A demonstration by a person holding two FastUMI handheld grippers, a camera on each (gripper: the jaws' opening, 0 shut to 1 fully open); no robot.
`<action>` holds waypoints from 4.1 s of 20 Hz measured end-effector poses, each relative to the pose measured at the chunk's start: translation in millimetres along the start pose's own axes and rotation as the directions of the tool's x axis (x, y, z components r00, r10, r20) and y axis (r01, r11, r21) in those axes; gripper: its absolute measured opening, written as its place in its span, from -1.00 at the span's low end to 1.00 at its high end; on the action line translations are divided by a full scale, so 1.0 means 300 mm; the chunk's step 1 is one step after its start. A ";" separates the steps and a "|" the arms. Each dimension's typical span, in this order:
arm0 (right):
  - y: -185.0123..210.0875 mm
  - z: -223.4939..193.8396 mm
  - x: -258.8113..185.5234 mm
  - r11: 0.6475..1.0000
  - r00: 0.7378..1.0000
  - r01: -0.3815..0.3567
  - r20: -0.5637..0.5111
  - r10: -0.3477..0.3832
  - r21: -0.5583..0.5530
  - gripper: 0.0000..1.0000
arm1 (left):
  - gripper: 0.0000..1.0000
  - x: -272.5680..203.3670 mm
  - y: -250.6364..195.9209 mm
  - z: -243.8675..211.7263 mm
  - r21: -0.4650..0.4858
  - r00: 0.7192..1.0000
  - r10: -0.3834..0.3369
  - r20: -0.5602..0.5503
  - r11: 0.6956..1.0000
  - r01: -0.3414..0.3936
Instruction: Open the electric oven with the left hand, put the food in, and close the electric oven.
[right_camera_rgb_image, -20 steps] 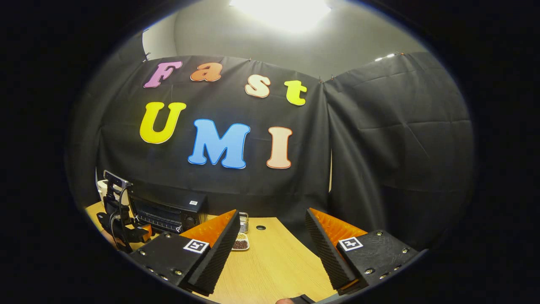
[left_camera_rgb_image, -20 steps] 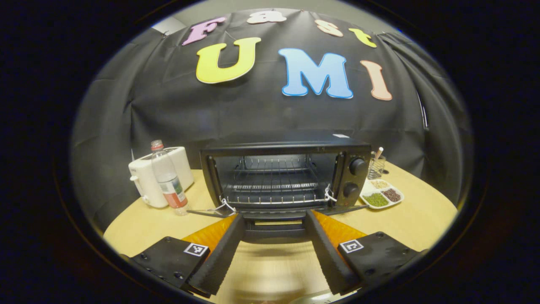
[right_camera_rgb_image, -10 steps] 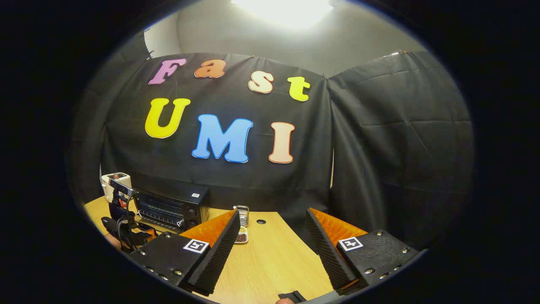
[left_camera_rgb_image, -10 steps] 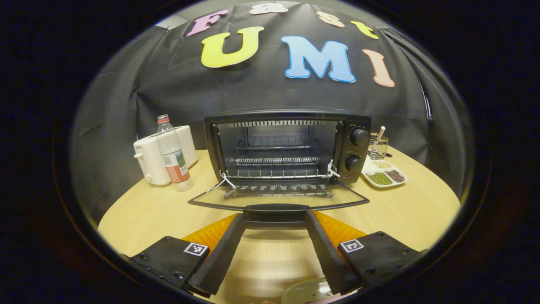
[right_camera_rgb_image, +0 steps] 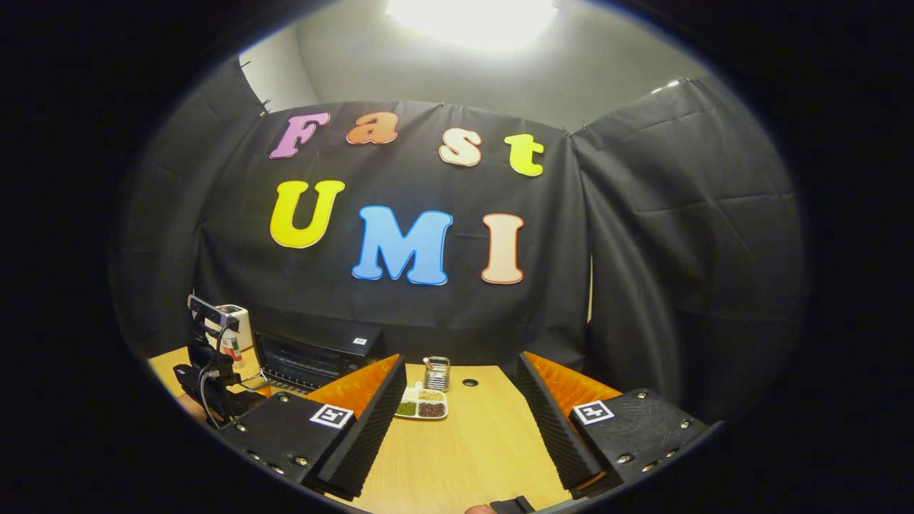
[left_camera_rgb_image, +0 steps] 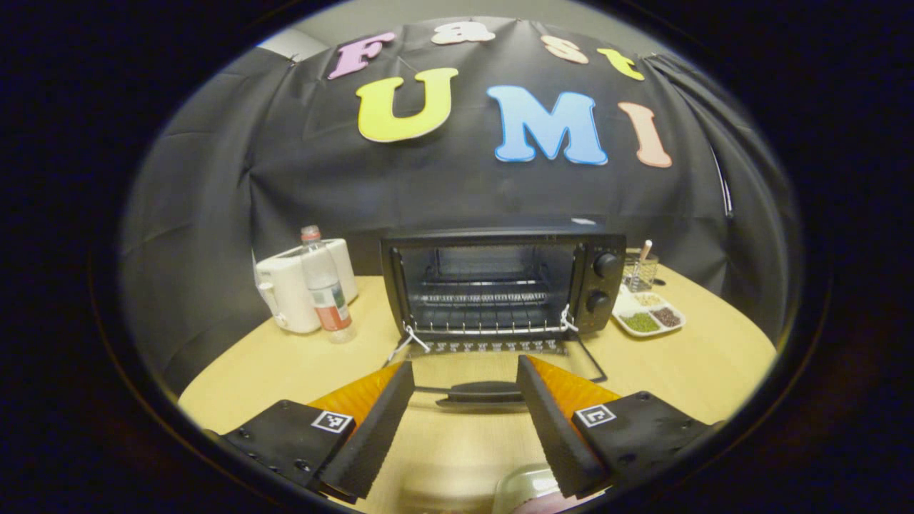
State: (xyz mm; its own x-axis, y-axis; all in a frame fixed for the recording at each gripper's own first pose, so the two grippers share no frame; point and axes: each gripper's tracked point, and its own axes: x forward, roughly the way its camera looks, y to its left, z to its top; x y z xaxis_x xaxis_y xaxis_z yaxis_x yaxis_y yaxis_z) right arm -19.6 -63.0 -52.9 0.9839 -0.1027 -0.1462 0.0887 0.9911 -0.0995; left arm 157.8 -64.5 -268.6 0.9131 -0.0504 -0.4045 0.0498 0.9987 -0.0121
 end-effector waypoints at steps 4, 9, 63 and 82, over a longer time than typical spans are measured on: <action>0.066 -0.018 0.035 0.996 0.997 -0.076 -0.005 0.076 0.047 0.92 | 1.00 -0.116 0.060 0.199 -0.023 0.993 0.025 0.115 0.999 -0.023; 0.170 -0.084 0.090 0.978 0.979 -0.178 -0.078 0.187 0.108 0.92 | 1.00 -0.277 0.157 0.379 -0.032 0.972 0.068 0.224 0.998 -0.062; 0.739 -1.074 -0.024 0.812 0.080 -0.166 -0.813 0.577 0.560 -0.99 | 1.00 -0.672 0.626 0.423 -0.115 0.892 0.337 0.302 0.941 -0.317; 0.949 -0.751 0.238 0.589 0.351 0.187 -0.614 0.707 0.786 -0.99 | 0.92 -0.547 0.628 0.411 -0.122 0.912 0.279 0.301 0.960 -0.253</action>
State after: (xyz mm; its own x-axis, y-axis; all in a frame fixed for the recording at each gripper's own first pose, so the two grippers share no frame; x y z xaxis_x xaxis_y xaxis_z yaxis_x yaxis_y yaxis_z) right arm 40.9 192.7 -313.4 0.3128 0.6127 -0.7257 0.3586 0.6313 0.6876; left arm 67.3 130.8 -91.9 0.9684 0.2299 -0.0967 -0.2329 0.9723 -0.0211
